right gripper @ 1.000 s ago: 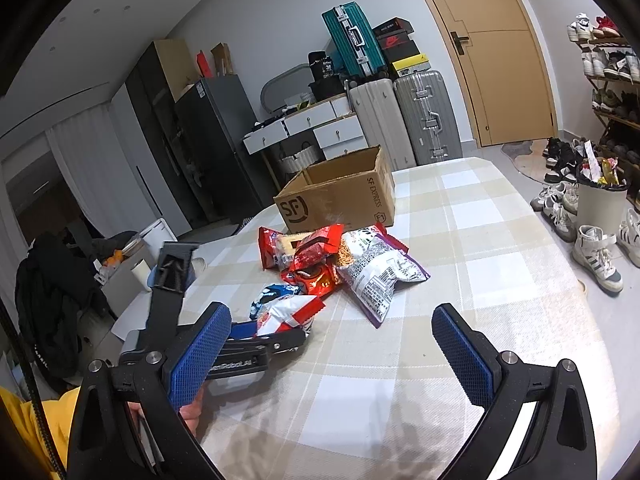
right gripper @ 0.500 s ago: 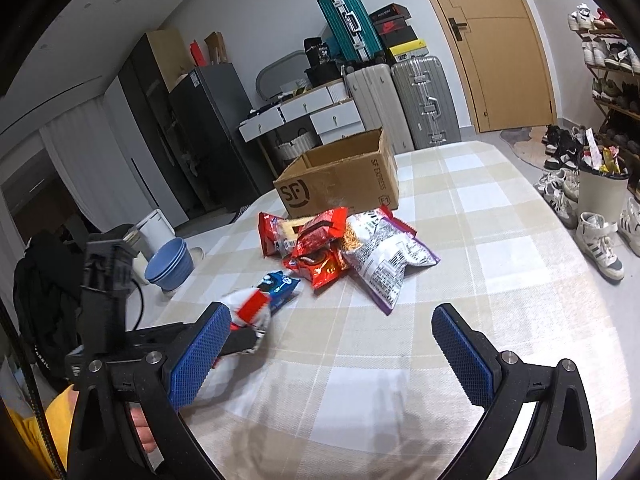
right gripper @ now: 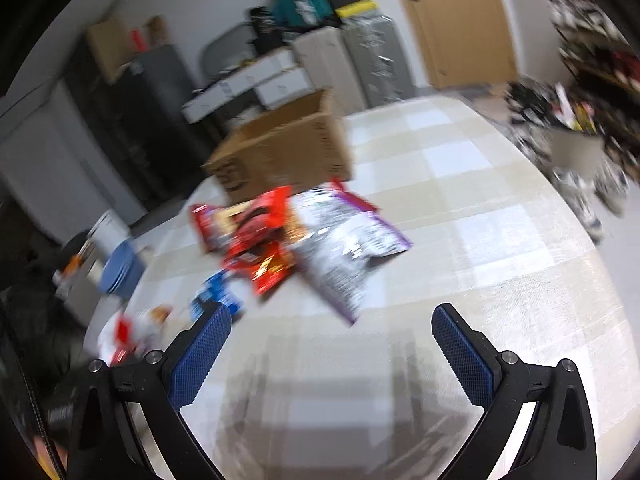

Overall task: Organize snacks
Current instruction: 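Grasp the white-and-purple chip bag with the right tool while the left tool holds its bag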

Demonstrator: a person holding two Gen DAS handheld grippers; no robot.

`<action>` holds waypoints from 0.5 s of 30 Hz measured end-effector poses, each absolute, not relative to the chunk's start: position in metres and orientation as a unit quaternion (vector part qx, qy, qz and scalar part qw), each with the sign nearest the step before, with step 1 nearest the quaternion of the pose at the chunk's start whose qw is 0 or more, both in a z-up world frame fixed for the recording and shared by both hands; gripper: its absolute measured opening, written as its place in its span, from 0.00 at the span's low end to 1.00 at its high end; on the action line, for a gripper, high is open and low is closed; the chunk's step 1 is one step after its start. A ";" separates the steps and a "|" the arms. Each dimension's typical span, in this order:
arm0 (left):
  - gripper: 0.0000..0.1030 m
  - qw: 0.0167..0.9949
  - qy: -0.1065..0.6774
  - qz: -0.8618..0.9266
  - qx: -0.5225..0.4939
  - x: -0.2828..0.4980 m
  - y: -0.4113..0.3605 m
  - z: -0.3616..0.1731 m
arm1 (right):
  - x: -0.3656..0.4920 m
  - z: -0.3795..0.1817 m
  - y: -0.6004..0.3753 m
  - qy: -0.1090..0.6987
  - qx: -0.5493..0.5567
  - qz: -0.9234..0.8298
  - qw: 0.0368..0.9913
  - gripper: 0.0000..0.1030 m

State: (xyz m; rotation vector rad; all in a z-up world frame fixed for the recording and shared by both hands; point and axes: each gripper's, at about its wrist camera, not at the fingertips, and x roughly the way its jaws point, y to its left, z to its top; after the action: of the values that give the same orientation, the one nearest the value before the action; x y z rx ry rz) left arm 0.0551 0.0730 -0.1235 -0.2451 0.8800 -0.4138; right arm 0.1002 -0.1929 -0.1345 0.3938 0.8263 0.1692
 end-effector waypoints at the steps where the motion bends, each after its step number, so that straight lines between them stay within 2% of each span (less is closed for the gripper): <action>1: 0.54 0.876 0.424 -0.195 -0.123 0.057 0.077 -0.125 | 0.112 -0.140 -0.198 0.405 0.211 0.078 0.886 0.99; 7: 0.54 0.877 0.424 -0.187 -0.126 0.062 0.086 -0.127 | 0.158 -0.162 -0.214 0.431 0.296 0.073 0.849 0.99; 15: 0.54 0.873 0.434 -0.176 -0.139 0.073 0.094 -0.138 | 0.188 -0.177 -0.209 0.450 0.306 0.065 0.837 0.99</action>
State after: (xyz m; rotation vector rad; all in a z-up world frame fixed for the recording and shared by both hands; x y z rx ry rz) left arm 0.0733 0.0941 -0.1375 -0.2897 0.9061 -0.3671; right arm 0.1880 -0.2093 -0.1767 0.6470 0.9514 0.1380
